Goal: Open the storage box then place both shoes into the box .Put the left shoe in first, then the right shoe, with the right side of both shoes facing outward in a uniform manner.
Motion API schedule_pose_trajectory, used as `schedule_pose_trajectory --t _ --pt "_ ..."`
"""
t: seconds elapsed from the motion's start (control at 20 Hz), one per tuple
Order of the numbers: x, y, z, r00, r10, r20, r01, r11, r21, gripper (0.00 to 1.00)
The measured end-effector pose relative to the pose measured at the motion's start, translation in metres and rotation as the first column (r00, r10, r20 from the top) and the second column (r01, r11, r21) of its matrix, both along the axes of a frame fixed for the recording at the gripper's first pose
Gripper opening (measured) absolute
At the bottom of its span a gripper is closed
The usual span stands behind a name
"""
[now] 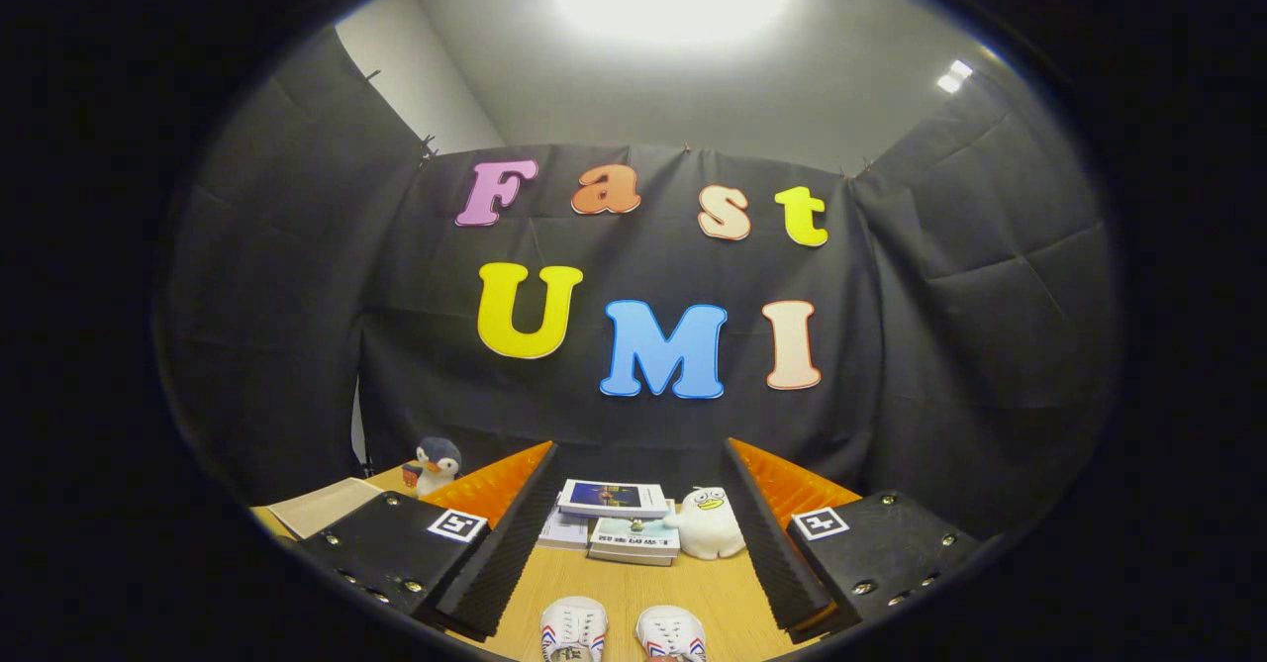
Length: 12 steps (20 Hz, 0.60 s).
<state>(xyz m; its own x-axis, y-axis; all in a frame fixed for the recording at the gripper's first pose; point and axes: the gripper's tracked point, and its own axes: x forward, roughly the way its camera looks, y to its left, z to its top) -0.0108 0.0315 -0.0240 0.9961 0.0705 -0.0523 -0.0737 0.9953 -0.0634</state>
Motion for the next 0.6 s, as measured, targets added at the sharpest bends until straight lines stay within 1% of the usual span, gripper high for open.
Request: schedule_pose_trajectory --t 0.15,0.35,0.45,0.6 --pt "-0.001 0.006 -0.005 1.0 0.012 -0.007 -0.012 1.0 0.016 0.96" --pt "-0.002 0.024 -0.026 0.995 0.067 -0.074 -0.056 0.988 0.142 0.97" --pt "-0.004 0.034 -0.04 0.989 0.101 -0.112 -0.076 0.976 0.202 0.97" --pt "-0.008 0.054 -0.058 0.972 0.163 -0.17 -0.106 0.947 0.304 0.97"
